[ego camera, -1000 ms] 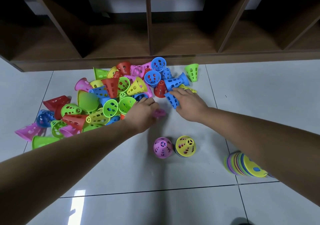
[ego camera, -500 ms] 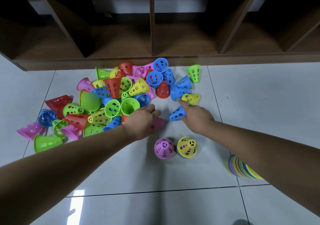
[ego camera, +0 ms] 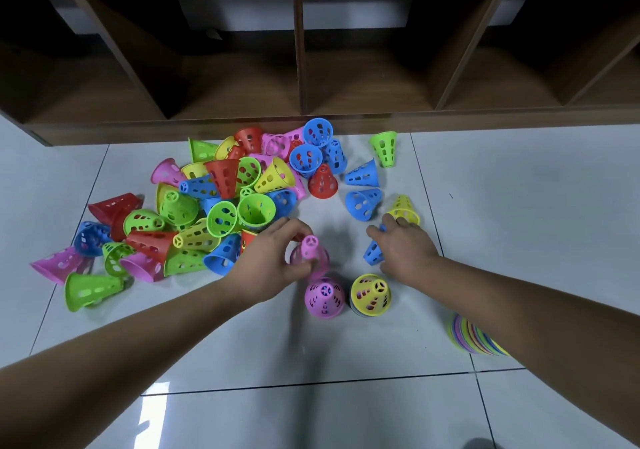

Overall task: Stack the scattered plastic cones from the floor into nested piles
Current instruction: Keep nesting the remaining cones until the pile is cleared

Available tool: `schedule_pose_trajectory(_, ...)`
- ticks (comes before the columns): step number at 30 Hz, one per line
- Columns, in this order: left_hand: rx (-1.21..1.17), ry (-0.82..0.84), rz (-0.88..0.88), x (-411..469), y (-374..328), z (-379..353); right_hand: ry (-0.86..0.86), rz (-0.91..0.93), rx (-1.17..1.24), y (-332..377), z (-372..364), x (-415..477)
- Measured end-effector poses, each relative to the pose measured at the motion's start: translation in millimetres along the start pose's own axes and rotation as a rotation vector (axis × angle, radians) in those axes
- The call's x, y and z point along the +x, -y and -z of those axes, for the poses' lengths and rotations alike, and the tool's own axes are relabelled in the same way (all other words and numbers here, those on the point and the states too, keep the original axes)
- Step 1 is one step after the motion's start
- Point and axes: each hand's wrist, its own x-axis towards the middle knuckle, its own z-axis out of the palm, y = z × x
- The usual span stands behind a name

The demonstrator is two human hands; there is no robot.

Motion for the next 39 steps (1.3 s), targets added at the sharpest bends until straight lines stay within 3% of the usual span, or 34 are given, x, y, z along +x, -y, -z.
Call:
schedule_pose_trajectory(4,0.006,-0.017,-0.004,-3,-5,7,-0.036,-0.002,0.015,-5,-1,-6)
schedule_pose_trajectory(10,-0.059,-0.073,0.007,-7,-27,23,-0.18,-0.1,0.5,-6,21,-34)
schedule_pose_trajectory(21,0.031,0.085,-0.095,-36,-53,8,-0.221,-0.072,0.945,9,49,-111)
schedule_pose_trajectory(30,0.104,0.208,-0.083,-46,-35,-13,-0.012,0.027,0.872,19,28,-125)
schedule_pose_trajectory(35,0.06,0.172,-0.085,-40,-29,-5,-0.016,-0.016,0.84,13,36,-118)
schedule_pose_trajectory(39,0.094,0.053,-0.068,-21,-17,14,-0.151,-0.029,0.807,-1,40,-93)
